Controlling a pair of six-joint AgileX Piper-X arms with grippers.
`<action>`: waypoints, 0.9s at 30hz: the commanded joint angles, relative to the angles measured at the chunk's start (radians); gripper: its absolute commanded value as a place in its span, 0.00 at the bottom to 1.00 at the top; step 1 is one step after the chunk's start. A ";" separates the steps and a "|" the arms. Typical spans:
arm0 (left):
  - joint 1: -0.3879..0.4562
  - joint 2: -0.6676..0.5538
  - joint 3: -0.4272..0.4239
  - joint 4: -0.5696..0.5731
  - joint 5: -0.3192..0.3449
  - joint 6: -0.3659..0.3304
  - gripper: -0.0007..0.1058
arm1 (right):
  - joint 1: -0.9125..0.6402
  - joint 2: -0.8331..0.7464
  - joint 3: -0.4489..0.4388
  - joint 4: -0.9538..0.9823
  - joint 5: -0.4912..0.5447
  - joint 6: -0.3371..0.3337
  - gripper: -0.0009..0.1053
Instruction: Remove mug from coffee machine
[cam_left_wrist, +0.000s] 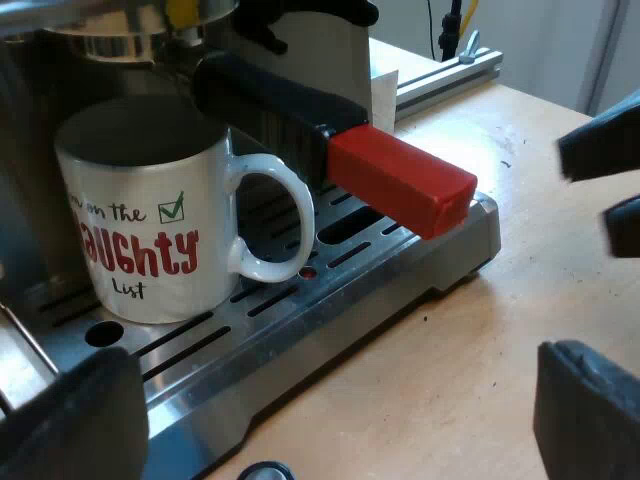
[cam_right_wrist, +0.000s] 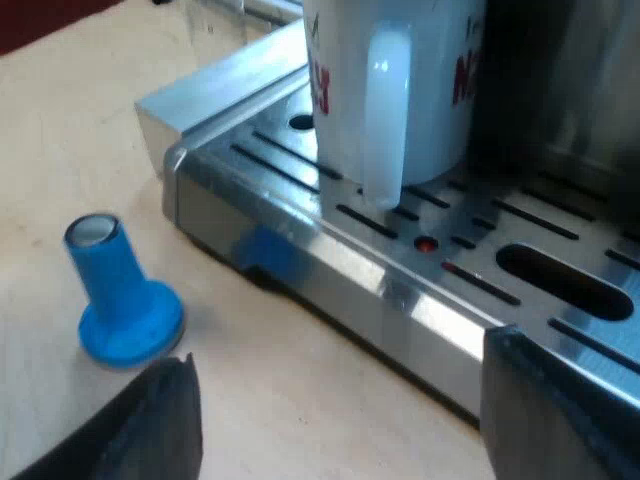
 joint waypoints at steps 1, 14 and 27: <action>-0.004 0.001 -0.001 -0.015 0.007 0.004 0.75 | 0.004 0.090 -0.003 -0.164 0.005 0.029 0.59; -0.004 0.001 -0.001 -0.015 0.007 0.004 0.75 | 0.004 0.404 -0.119 -0.405 0.022 0.049 0.59; -0.004 0.001 -0.001 -0.015 0.019 0.004 0.75 | 0.004 0.615 -0.264 -0.405 0.124 0.111 0.59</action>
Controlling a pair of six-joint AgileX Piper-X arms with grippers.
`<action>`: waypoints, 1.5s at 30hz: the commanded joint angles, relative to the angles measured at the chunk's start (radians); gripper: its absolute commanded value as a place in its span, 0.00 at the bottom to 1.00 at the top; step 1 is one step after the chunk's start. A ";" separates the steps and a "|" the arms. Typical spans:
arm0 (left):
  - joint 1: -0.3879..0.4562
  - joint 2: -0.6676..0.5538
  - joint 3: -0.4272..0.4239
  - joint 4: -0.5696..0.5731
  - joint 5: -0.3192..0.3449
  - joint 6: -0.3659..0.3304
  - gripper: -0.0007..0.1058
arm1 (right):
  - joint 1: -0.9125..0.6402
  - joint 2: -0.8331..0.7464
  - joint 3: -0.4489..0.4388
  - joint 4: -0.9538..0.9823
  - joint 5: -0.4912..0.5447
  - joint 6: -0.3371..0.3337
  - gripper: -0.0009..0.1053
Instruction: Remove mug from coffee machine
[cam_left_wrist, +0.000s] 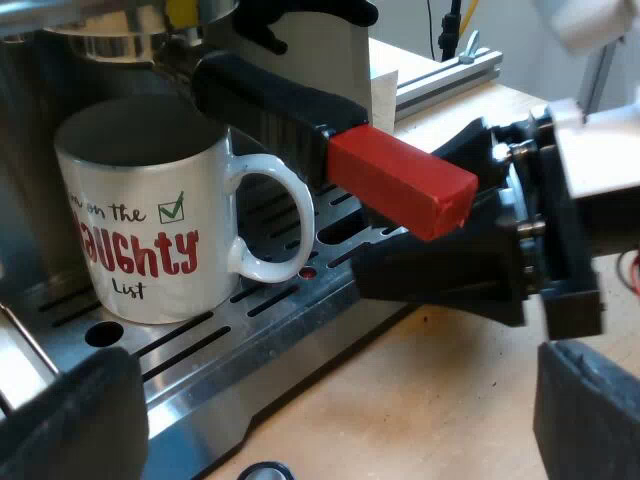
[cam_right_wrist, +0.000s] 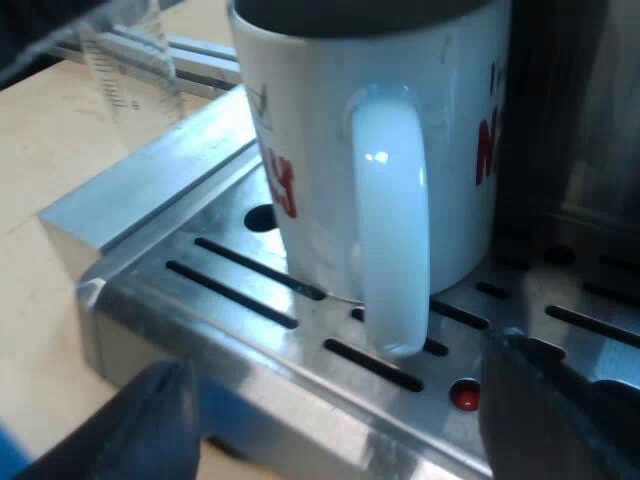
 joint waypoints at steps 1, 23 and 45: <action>-0.004 0.001 -0.001 -0.015 0.022 0.004 0.75 | 0.004 0.026 -0.040 -0.012 0.027 0.018 0.59; -0.004 0.001 -0.001 -0.015 0.044 0.004 0.75 | -0.075 0.191 -0.240 0.006 -0.031 0.066 0.59; -0.004 0.001 -0.001 -0.015 0.044 0.004 0.75 | -0.062 0.133 -0.245 0.074 -0.028 -0.042 0.01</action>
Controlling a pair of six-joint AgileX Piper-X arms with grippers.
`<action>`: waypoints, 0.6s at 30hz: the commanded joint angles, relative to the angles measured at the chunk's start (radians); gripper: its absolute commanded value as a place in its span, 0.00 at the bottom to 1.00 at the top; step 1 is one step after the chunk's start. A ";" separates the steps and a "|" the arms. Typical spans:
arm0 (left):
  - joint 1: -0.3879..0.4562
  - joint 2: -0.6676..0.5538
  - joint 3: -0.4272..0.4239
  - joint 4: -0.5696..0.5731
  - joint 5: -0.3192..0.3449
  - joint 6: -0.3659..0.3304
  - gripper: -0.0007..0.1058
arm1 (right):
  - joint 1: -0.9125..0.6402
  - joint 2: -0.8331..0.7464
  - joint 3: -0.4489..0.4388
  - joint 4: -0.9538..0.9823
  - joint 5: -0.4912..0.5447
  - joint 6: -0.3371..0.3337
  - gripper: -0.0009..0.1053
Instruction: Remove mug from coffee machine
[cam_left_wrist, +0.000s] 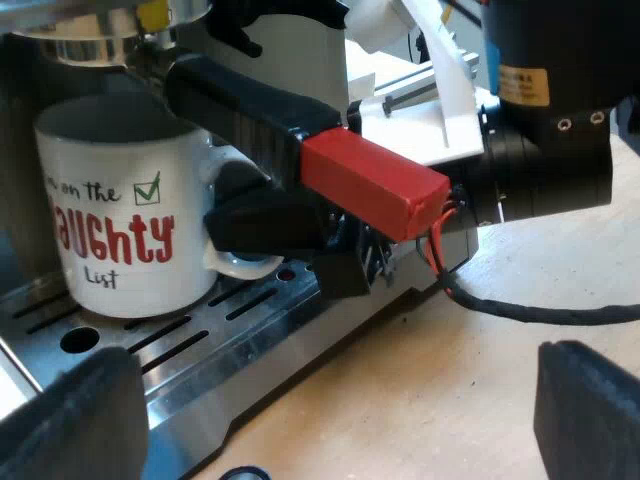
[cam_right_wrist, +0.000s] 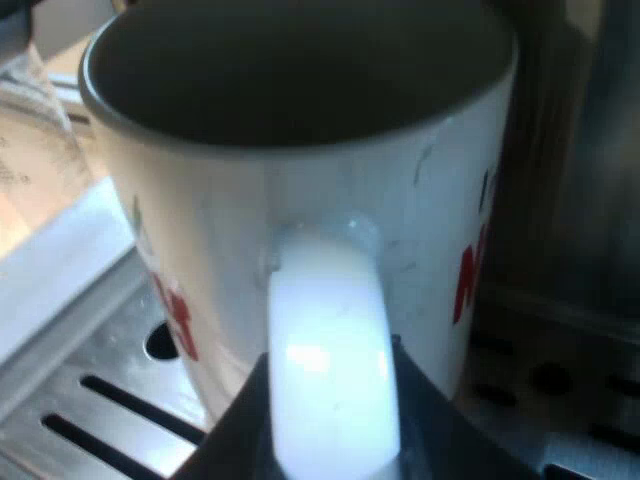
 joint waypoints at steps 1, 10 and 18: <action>-0.004 0.001 -0.001 -0.013 0.013 0.004 0.75 | 0.009 -0.043 -0.011 -0.004 -0.011 -0.063 0.01; -0.004 0.001 -0.001 -0.013 0.020 0.004 0.75 | 0.036 -0.128 -0.009 0.168 0.081 -0.062 0.01; -0.004 0.001 -0.001 -0.013 0.020 0.004 0.75 | 0.073 -0.200 0.042 0.168 0.125 -0.038 0.01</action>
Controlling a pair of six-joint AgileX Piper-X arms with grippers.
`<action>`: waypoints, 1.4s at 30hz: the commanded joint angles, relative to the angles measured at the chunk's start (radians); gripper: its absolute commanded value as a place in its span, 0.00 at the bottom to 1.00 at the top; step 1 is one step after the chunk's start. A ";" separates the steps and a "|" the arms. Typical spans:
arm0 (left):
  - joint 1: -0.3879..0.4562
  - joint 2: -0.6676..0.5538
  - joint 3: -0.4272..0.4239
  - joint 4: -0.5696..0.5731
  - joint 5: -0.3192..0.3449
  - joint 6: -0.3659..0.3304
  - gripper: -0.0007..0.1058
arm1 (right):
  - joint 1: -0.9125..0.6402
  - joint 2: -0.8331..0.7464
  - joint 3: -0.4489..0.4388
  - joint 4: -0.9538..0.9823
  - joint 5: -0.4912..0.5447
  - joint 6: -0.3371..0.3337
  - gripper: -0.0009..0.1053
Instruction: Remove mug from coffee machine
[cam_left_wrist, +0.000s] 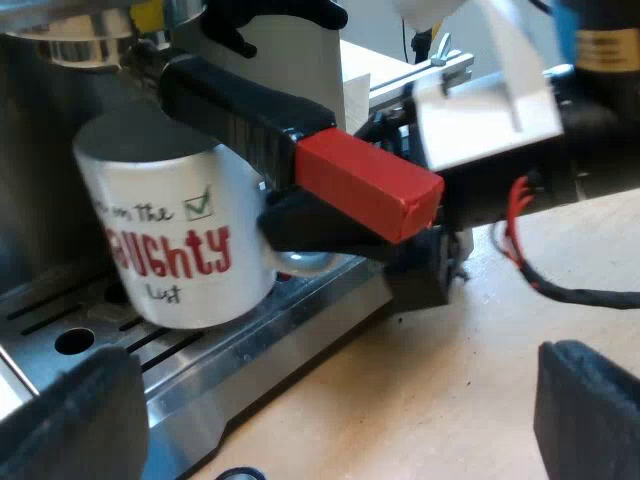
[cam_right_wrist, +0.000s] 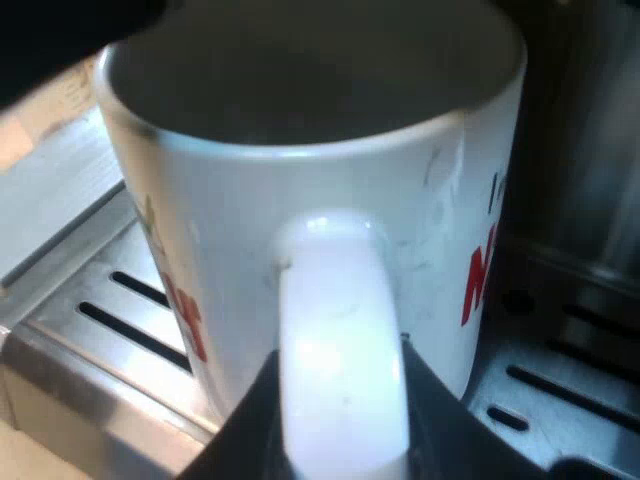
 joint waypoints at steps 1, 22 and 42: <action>-0.004 0.001 -0.001 -0.013 0.012 0.004 0.75 | 0.014 -0.050 0.011 -0.046 0.037 0.004 0.01; -0.004 0.001 -0.018 -0.062 0.110 -0.002 0.75 | 0.125 -0.486 0.144 0.413 0.160 0.109 0.01; -0.149 -0.001 -0.167 -0.006 0.125 -0.099 0.75 | 0.125 -0.965 0.144 0.899 0.160 0.210 0.01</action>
